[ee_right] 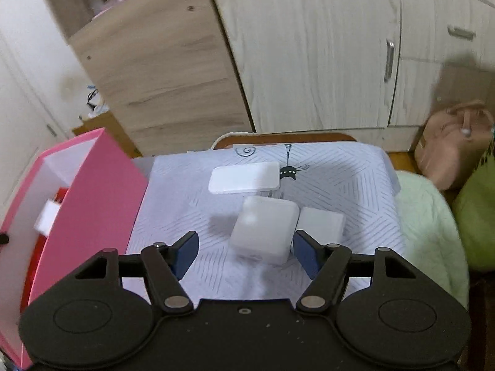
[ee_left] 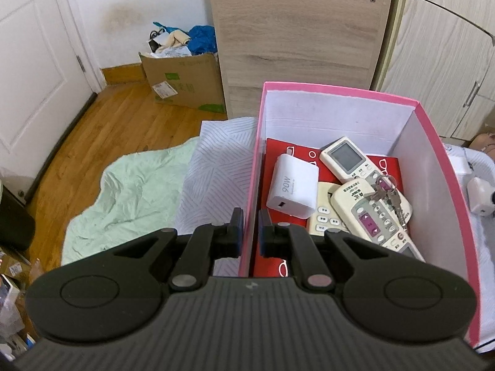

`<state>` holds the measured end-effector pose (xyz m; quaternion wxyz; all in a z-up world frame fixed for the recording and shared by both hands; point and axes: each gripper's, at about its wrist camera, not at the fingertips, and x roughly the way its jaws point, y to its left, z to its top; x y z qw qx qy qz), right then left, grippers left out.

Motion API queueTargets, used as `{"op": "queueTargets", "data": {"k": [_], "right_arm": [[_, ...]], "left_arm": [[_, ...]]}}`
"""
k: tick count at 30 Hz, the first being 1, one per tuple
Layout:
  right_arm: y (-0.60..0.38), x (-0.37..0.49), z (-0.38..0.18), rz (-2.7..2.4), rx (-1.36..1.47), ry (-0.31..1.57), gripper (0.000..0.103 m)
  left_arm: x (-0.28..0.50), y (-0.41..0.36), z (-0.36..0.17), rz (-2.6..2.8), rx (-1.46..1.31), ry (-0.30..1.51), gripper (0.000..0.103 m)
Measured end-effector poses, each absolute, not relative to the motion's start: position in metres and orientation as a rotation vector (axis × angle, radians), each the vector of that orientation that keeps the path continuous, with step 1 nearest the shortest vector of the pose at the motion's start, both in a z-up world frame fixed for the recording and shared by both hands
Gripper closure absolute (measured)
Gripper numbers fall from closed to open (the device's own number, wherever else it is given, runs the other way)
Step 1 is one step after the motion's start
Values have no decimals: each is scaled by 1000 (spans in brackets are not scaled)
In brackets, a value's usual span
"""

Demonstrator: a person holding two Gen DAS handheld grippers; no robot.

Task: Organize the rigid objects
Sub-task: 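Return the right gripper to the cloth and grasp the white square charger, then carry the square charger over the box and lower it beside the remotes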

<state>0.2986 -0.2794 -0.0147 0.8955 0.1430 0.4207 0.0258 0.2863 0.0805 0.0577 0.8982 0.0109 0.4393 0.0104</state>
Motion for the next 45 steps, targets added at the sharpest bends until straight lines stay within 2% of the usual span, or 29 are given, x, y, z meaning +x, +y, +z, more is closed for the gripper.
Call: {"op": "queueTargets", "data": {"k": [5,9,10,12,13,21,27,30,31,32,45], "right_arm": [[-257,307,-27,25,140,876,31],[-252,310,-37,25,89,849,27],[-250,309,-36,20,70,846,29],[-244,307,-37,22,4,840,40],[-244,304,-34,51,-6,840,42],[-236,293,-26,204,62,943,41],[-222,307,-46,169,47,990,37],[-210,307,-47,155,-23,976,38],[-208,307,-47,152,-46,963,42],[-208,306,-47,156,-56,954,43],[-219,294,-3,206,169,847,43]], "left_arm": [[288,86,61,12,-9,914,96],[287,79,60,16,29,907,96],[287,80,60,15,25,906,96],[288,84,61,11,4,909,96],[288,85,61,10,-4,909,96],[285,84,62,10,5,899,96],[285,89,64,0,-30,904,96],[286,93,64,-1,-58,907,96],[286,92,64,2,-58,908,96],[286,90,64,6,-48,906,96],[282,89,63,26,-38,897,96]]}}
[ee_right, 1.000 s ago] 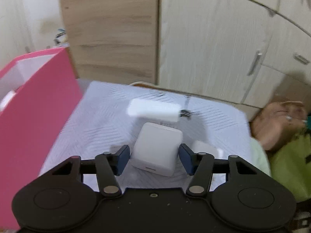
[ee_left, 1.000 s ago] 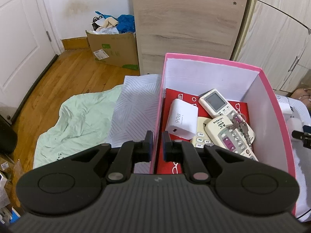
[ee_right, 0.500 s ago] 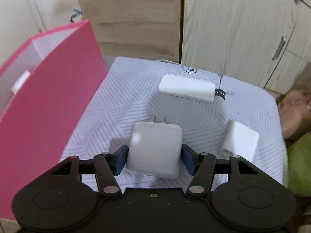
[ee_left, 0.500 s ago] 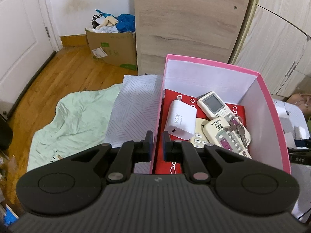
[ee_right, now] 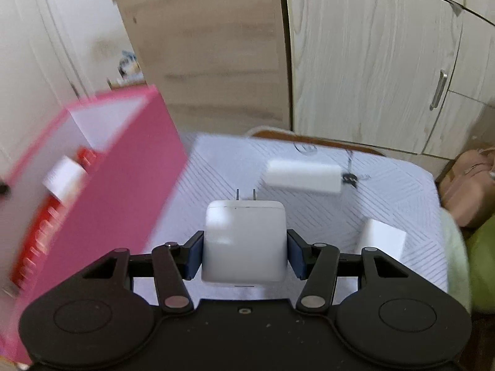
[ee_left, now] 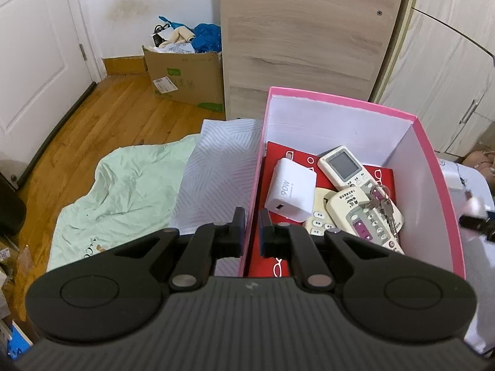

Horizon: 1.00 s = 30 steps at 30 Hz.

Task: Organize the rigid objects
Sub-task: 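Carry the square charger over the box and lower it beside the remotes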

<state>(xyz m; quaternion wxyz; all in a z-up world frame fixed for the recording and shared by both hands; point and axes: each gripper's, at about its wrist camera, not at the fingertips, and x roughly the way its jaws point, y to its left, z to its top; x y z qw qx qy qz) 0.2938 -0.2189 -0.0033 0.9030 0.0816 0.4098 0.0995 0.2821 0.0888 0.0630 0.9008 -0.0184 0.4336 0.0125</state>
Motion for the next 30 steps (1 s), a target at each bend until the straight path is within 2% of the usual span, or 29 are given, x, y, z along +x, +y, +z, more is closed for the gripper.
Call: {"op": "queueTargets", "data": {"k": [7,12,22,30], "right_arm": [[-176,269,49,372,258,709,43],[-130,263,59,567,343,765,43],[-59,301,-15,646,648,1140,43],[-53,327,-53,567,925,1247,43]], "left_arm": [[280,91,63,20,-50,892,96],[279,94,64,22,-75,897,96],[281,98,64,26,-102,903,96],[278,100,64,19,-124,902,96]]}}
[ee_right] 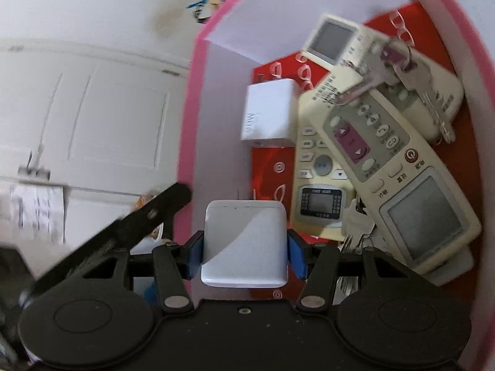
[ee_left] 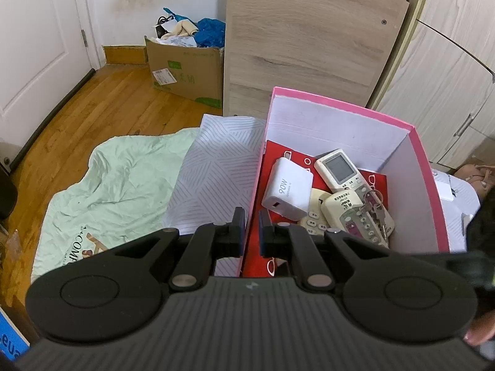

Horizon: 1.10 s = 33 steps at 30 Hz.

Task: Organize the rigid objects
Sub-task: 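Carry the square charger over the box and lower it beside the remotes, then open the right gripper and move it back over the cloth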

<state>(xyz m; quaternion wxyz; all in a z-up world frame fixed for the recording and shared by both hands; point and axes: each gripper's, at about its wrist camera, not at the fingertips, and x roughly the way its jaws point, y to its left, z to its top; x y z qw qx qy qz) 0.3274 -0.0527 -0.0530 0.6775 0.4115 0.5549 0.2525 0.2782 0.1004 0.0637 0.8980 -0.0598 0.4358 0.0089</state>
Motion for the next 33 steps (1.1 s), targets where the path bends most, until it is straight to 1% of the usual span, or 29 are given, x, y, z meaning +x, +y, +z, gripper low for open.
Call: {"op": "queueTargets", "data": {"k": [2,4,7,8,10,13,16,20,24,33], "right_arm": [[-49,327,-53,558,936,1264,42],[-42,329,-53,560,924,1262,41],[-41,333,-55,552,963,1291,40],[-44,332,-56,555,981,1283,40],[-50,331,-50,578,994,1259,36],[-54,331,-36,592,959,1236,36],[-61,325,-12,634,851,1184,36],[-75,313,26,675,681,1049,36],[-88,290,56,653,441,921,36],[-144,245,88,495,42,661,35]], "left_arm": [[277,101,64,14,-125,903,96],[277,102,64,14,-121,901,99],[276,104,64,6,-131,902,97],[275,103,64,6,-126,901,97],[275,102,63,5,-122,901,96],[274,102,63,4,-123,899,96],[273,104,65,2,-125,898,96],[272,104,65,1,-118,896,96],[272,104,65,0,-107,895,96],[273,100,65,9,-93,895,96]]}}
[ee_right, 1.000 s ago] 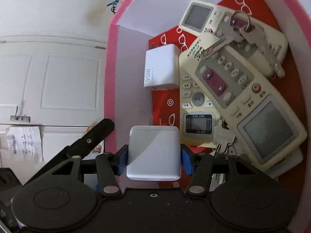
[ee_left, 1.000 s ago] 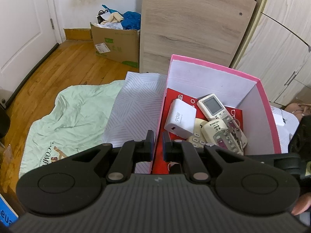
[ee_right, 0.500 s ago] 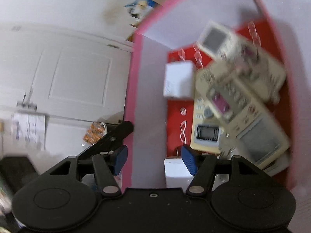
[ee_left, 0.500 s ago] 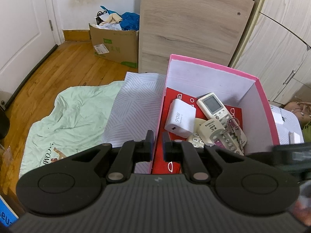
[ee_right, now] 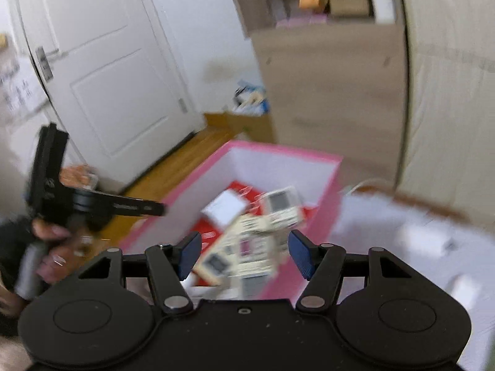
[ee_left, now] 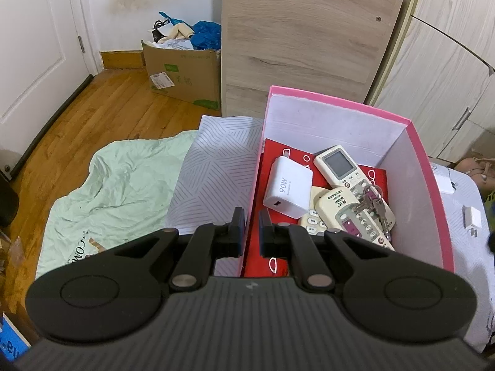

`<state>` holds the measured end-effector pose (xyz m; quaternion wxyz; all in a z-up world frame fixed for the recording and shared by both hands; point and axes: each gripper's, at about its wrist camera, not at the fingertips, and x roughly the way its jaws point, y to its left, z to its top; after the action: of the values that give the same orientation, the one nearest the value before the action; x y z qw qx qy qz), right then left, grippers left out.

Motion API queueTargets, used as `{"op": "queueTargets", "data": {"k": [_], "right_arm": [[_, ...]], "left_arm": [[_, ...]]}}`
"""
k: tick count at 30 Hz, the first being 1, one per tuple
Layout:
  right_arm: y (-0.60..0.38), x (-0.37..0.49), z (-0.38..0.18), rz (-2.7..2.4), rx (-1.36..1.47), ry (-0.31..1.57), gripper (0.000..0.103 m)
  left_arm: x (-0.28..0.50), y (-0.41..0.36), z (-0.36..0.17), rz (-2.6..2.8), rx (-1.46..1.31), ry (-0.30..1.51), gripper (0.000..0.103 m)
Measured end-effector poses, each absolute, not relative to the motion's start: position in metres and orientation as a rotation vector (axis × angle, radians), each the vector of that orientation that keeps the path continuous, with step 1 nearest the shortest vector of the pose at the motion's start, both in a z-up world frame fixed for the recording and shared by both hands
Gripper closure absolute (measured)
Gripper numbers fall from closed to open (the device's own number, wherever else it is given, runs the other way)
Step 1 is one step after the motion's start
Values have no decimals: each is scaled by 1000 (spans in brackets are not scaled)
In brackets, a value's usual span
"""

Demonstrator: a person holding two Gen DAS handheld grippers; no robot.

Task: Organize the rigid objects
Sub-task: 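Open the right gripper and move it back over the cloth, then grasp the small white charger with prongs using the right gripper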

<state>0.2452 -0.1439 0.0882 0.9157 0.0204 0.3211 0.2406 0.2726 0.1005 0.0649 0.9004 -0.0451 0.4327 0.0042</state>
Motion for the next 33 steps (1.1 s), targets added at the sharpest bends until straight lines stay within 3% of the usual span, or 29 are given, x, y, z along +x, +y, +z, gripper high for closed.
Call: {"op": "queueTargets", "data": {"k": [4,7,14,33], "right_arm": [[-164,237,84,404,-31,595,33],[-184,236,79,315,-37,580,25],[-236,243,54,155,-30,557,23],[-323,296,-38,-74,307,799,24]], "left_arm": [[273,99,65,12,-91,894,96],[273,99,65,12,-88,895,96],[272,94,66,15,-72,896,96],[271,93,66,21,-63,895,96]]}}
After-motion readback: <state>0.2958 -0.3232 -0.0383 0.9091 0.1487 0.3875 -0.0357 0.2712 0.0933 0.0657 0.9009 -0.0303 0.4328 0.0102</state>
